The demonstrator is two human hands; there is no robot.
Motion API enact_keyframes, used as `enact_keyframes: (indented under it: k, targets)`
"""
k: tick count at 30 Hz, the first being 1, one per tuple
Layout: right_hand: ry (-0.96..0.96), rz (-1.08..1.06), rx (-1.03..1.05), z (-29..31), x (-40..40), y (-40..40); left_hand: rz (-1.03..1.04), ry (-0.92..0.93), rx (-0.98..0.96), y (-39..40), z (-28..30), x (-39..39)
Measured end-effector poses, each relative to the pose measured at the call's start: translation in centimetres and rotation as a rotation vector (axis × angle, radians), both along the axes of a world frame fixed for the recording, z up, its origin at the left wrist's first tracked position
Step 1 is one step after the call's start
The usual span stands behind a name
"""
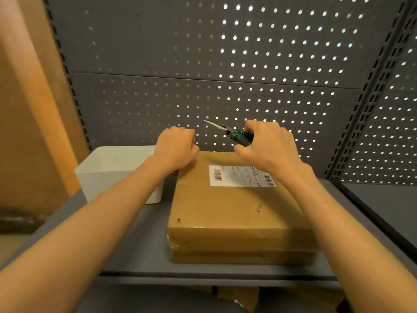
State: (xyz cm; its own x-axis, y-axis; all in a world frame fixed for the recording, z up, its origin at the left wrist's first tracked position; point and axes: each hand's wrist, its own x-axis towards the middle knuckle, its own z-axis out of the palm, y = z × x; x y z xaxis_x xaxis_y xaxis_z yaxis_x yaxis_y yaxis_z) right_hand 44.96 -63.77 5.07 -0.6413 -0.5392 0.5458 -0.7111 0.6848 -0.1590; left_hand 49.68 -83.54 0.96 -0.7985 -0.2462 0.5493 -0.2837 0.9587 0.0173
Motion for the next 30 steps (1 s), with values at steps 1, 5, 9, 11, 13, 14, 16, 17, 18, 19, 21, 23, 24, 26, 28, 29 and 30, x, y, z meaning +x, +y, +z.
enact_keyframes:
  k: [1, 5, 9, 11, 13, 14, 16, 17, 18, 19, 21, 23, 24, 26, 28, 29, 30]
  targets:
    - [0.005, 0.021, 0.008, 0.0, 0.3, -0.9, 0.027, 0.007, 0.003, -0.8, 0.1, 1.0]
    - [0.013, 0.112, 0.036, 0.0, 1.7, -4.7, 0.154, 0.025, 0.041, -4.1, 0.2, 5.2]
    - [0.015, 0.194, 0.076, -0.1, 3.2, -8.3, 0.257, 0.037, 0.072, -7.0, -0.2, 9.2]
    - [0.021, 0.222, 0.102, -0.3, 4.0, -9.9, 0.297, 0.035, 0.082, -8.1, -0.5, 10.9]
    - [0.032, 0.244, 0.126, -0.5, 4.7, -11.3, 0.325, 0.036, 0.090, -8.9, -0.7, 12.3]
    - [0.045, 0.254, 0.137, -0.7, 5.0, -11.9, 0.337, 0.039, 0.095, -9.3, -0.8, 12.9]
    - [0.080, 0.267, 0.159, -0.9, 5.3, -12.8, 0.357, 0.039, 0.100, -9.7, -0.9, 13.8]
    - [0.096, 0.270, 0.169, -1.1, 5.4, -13.2, 0.364, 0.037, 0.101, -9.9, -0.9, 14.1]
    - [0.112, 0.272, 0.179, -1.1, 5.5, -13.4, 0.367, 0.034, 0.103, -10.0, -0.9, 14.3]
    - [0.129, 0.274, 0.187, -1.2, 5.5, -13.7, 0.369, 0.033, 0.106, -10.1, -1.0, 14.4]
    - [0.153, 0.270, 0.192, -1.3, 5.4, -13.9, 0.367, 0.039, 0.113, -10.2, -1.0, 14.4]
    - [0.167, 0.262, 0.187, -1.2, 5.3, -13.9, 0.360, 0.045, 0.121, -10.2, -1.1, 14.2]
    - [0.170, 0.259, 0.187, -1.2, 5.2, -13.9, 0.355, 0.046, 0.123, -10.1, -1.1, 14.0]
    - [0.172, 0.250, 0.185, -1.1, 5.1, -13.7, 0.341, 0.056, 0.121, -9.8, -1.1, 13.5]
    - [0.170, 0.247, 0.173, -1.0, 4.9, -13.3, 0.310, 0.073, 0.120, -9.3, -1.0, 12.8]
    - [0.166, 0.245, 0.166, -0.9, 4.8, -13.0, 0.291, 0.079, 0.118, -9.0, -0.9, 12.3]
    - [0.159, 0.240, 0.161, -0.9, 4.6, -12.6, 0.270, 0.083, 0.116, -8.5, -0.8, 11.7]
